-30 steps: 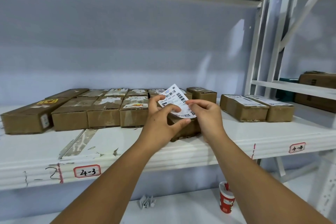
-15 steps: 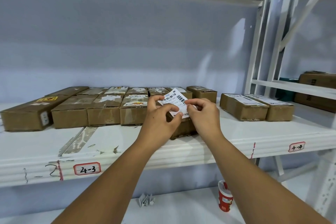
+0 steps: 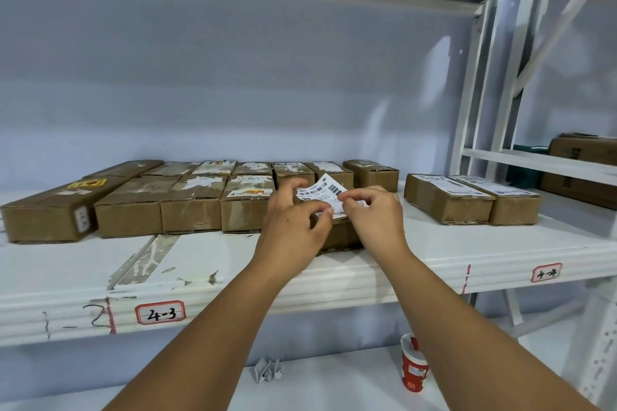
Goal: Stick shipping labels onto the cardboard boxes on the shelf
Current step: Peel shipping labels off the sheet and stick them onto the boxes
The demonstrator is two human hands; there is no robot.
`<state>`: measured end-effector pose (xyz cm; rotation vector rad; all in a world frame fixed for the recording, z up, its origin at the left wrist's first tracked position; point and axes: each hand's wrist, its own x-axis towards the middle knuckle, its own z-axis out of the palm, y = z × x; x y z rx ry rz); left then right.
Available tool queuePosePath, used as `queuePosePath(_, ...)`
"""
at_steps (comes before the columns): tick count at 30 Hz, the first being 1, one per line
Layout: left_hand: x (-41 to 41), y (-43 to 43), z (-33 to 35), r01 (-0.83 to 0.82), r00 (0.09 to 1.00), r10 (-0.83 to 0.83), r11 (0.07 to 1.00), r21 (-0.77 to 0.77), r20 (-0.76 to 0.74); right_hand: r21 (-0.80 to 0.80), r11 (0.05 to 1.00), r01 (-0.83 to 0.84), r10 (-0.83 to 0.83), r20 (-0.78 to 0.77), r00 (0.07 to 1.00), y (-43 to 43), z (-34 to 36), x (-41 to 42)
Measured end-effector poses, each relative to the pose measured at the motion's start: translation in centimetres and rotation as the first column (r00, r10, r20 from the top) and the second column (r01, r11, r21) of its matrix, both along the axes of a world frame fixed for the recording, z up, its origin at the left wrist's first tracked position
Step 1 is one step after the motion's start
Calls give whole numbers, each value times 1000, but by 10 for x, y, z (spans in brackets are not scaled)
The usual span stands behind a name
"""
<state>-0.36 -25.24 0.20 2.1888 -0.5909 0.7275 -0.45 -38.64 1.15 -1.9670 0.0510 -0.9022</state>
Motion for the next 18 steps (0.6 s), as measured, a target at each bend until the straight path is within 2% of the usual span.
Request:
queuePosePath(9, 3, -3, -1, 38, 999, -41, 995, 95, 29, 24, 999, 37, -37, -34, 999, 0, 0, -3)
queuePosePath(14, 1, -2, -3, 20, 998, -32, 974, 225, 53, 26, 996, 90, -90, -3, 996, -2, -2, 1)
queuePosePath(18, -1, -3, -2, 14, 999, -25, 974, 228, 44, 81, 995, 56, -54, -23, 998, -4, -1, 2)
